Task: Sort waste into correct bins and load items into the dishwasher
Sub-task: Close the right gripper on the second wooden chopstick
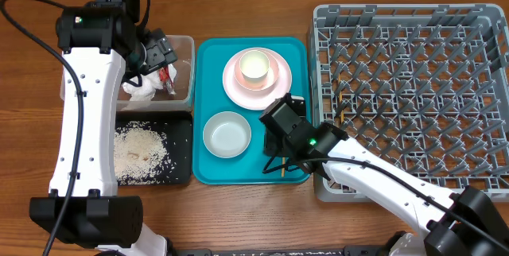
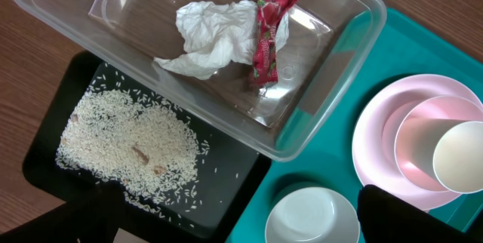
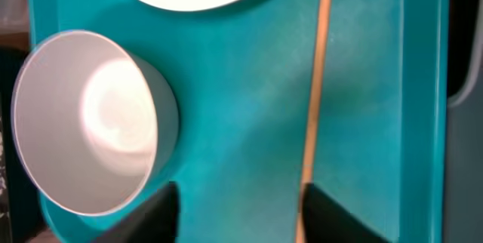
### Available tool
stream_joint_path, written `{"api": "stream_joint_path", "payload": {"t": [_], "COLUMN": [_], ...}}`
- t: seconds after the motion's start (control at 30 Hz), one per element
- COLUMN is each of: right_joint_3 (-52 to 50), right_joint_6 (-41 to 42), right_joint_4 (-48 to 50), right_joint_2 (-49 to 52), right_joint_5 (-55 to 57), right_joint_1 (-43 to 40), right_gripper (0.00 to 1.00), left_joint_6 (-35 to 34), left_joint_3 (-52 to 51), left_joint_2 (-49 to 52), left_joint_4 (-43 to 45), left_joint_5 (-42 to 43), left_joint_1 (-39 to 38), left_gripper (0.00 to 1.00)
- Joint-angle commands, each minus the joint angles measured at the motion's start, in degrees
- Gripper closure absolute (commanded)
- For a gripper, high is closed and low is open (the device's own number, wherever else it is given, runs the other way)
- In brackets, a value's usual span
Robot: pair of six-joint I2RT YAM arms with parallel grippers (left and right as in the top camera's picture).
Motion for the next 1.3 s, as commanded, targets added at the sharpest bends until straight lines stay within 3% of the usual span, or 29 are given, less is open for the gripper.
{"api": "stream_joint_path", "payload": {"t": [0.0,0.87,1.27], "right_joint_3": [-0.5,-3.7,-3.7], "right_joint_6": [0.0,0.1,0.0], "right_joint_4": [0.1,1.5,5.8], "right_joint_2": [0.1,0.7,6.9], "right_joint_5": [2.2,5.9,6.8], "right_joint_1": [0.0,0.0,-0.2], "right_gripper": [0.53,0.53,0.53], "left_joint_6": [0.1,0.1,0.1], "left_joint_3": [0.4,0.4,0.4], "left_joint_2": [-0.1,-0.1,-0.1], "left_joint_4": [0.1,0.1,0.1], "left_joint_5": [-0.5,-0.5,-0.5], "left_joint_1": [0.0,0.0,0.0], "left_gripper": [0.00,0.00,0.00]}}
